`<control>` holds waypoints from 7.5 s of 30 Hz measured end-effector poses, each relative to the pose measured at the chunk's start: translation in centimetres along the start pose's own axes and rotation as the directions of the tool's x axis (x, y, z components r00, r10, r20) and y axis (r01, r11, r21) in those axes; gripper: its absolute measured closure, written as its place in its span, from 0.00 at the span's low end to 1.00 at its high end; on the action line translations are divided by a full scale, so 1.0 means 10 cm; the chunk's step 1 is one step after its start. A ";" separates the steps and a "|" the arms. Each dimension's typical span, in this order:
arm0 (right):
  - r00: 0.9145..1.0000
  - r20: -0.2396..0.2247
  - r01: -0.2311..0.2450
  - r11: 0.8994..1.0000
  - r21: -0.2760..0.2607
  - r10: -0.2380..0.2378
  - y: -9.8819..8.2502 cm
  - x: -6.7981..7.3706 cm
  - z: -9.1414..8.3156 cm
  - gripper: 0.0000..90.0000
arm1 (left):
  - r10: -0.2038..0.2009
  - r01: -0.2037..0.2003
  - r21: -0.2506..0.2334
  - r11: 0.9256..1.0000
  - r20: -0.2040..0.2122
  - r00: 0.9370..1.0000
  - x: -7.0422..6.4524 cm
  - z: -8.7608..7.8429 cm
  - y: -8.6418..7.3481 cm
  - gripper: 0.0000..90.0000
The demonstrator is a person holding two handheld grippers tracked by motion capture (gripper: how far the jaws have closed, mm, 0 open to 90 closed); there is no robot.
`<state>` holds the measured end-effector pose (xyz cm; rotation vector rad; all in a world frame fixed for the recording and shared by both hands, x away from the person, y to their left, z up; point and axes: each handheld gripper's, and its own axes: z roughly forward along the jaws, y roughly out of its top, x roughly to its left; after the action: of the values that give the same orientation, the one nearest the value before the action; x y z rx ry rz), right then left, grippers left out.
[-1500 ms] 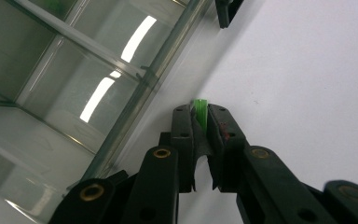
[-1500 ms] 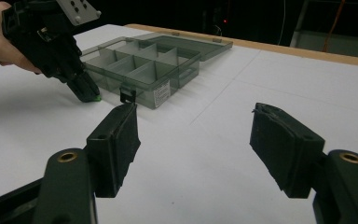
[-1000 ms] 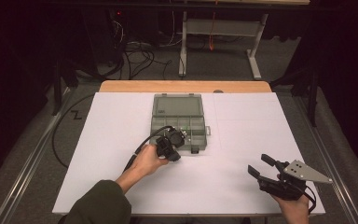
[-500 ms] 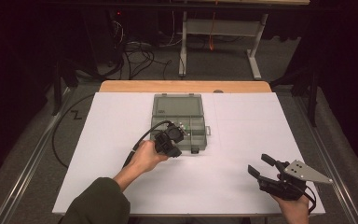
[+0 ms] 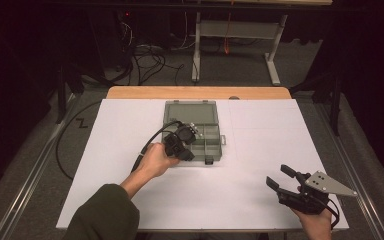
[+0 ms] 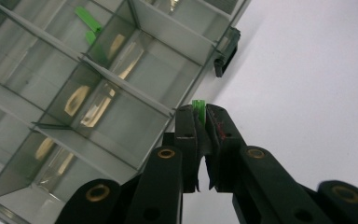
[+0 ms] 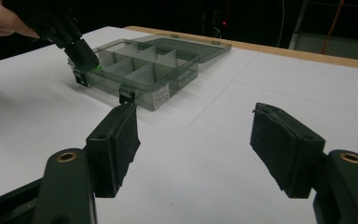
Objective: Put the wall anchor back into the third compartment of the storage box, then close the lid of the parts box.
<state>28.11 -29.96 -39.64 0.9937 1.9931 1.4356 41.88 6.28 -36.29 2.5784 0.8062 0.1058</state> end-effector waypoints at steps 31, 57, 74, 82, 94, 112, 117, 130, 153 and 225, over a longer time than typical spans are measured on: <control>1.000 0.003 0.002 1.000 0.001 -0.002 0.00 0.00 -0.02 0.38 | -0.058 0.058 -0.016 0.998 -0.021 0.998 0.26 -0.09 0.35 0.93; 1.000 0.002 0.000 1.000 0.002 0.000 -0.01 0.00 -0.02 0.38 | -0.153 0.153 -0.014 0.988 -0.064 0.986 0.47 0.14 0.54 0.93; 1.000 0.003 -0.003 1.000 0.001 0.003 -0.01 0.00 -0.02 0.38 | -0.176 0.176 -0.005 0.984 -0.085 0.981 0.53 0.28 0.56 0.92; 1.000 0.005 -0.009 1.000 -0.001 0.009 -0.01 0.00 -0.03 0.38 | -0.180 0.181 -0.005 0.984 -0.094 0.979 0.55 0.30 0.55 0.90; 1.000 0.009 -0.009 1.000 0.000 0.009 -0.01 0.00 -0.02 0.38 | -0.188 0.184 -0.051 0.982 -0.100 0.977 0.54 0.14 0.49 0.77; 1.000 0.014 -0.011 1.000 0.003 0.011 0.00 0.00 -0.01 0.38 | -0.159 0.153 -0.057 0.987 -0.116 0.980 0.38 -0.02 0.32 0.60; 1.000 0.009 -0.007 1.000 0.001 0.007 0.00 0.00 -0.01 0.38 | -0.150 0.141 -0.076 0.987 -0.121 0.981 0.32 -0.06 0.24 0.57; 1.000 0.011 -0.010 1.000 0.004 0.010 0.00 0.01 0.00 0.38 | -0.159 0.146 -0.104 0.984 -0.130 0.979 0.27 -0.16 -0.02 0.52; 1.000 0.000 -0.008 1.000 0.002 0.008 0.01 0.00 0.03 0.38 | -0.204 0.172 -0.198 0.965 -0.150 0.968 0.17 -0.39 -0.50 0.49; 0.998 -0.010 0.069 0.996 0.054 -0.069 0.32 0.19 0.56 0.40 | -0.358 0.302 -0.364 0.881 -0.096 0.929 0.24 -0.37 -1.28 0.45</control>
<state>31.97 -24.59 -38.41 0.9340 2.0613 1.3574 36.42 18.49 -38.58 2.0908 1.1655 0.3236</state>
